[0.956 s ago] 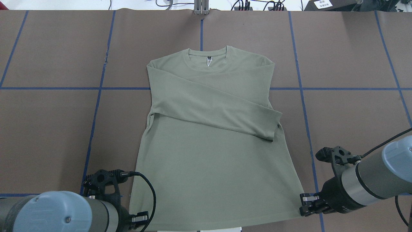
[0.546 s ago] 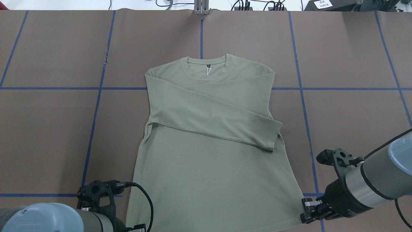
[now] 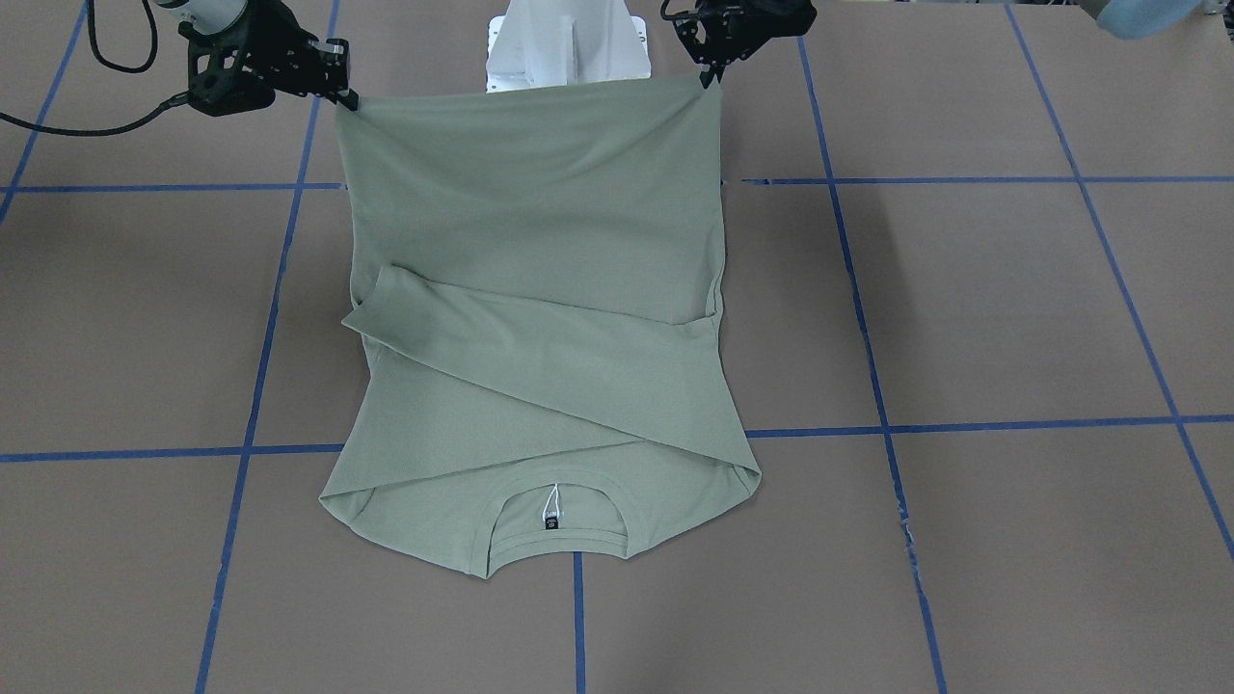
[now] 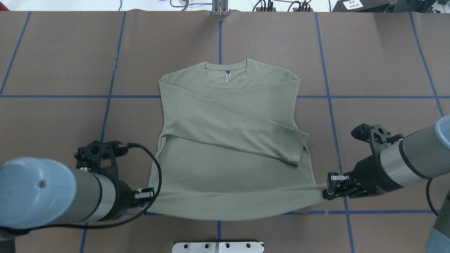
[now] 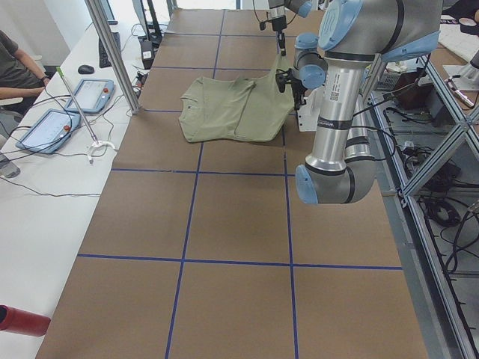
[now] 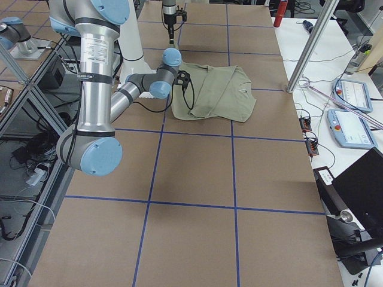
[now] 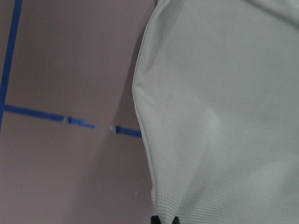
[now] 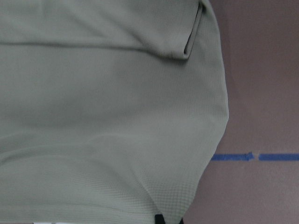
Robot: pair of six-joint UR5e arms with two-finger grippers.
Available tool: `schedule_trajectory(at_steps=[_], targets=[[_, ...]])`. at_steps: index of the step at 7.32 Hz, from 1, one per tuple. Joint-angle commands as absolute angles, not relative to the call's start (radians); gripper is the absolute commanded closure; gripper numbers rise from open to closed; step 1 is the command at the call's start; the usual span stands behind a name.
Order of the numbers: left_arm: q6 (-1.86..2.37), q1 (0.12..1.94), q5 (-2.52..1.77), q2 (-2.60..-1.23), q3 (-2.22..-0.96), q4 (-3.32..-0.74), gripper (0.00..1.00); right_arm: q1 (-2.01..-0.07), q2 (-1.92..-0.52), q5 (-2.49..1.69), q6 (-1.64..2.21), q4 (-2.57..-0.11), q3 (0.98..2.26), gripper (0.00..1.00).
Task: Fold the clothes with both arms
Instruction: 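Lift both hem corners and carry them over the shirt toward the collar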
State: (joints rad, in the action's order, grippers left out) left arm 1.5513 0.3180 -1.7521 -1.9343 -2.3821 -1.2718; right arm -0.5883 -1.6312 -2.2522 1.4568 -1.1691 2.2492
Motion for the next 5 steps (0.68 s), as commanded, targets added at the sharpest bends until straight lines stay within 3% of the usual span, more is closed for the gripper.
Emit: schedule_trajectory(at_steps=[1,5], targets=[[1.459,0.449,-1.772,-2.0,-2.285,-1.275,1.0,-0.707,-1.542,-2.258,1.454,-1.169,2.15,1.0],[1.406,0.616,-1.807,-2.061,-2.113,-1.405,1.0,-0.831,-1.335,-2.253,1.456,-1.172,1.944,1.0]])
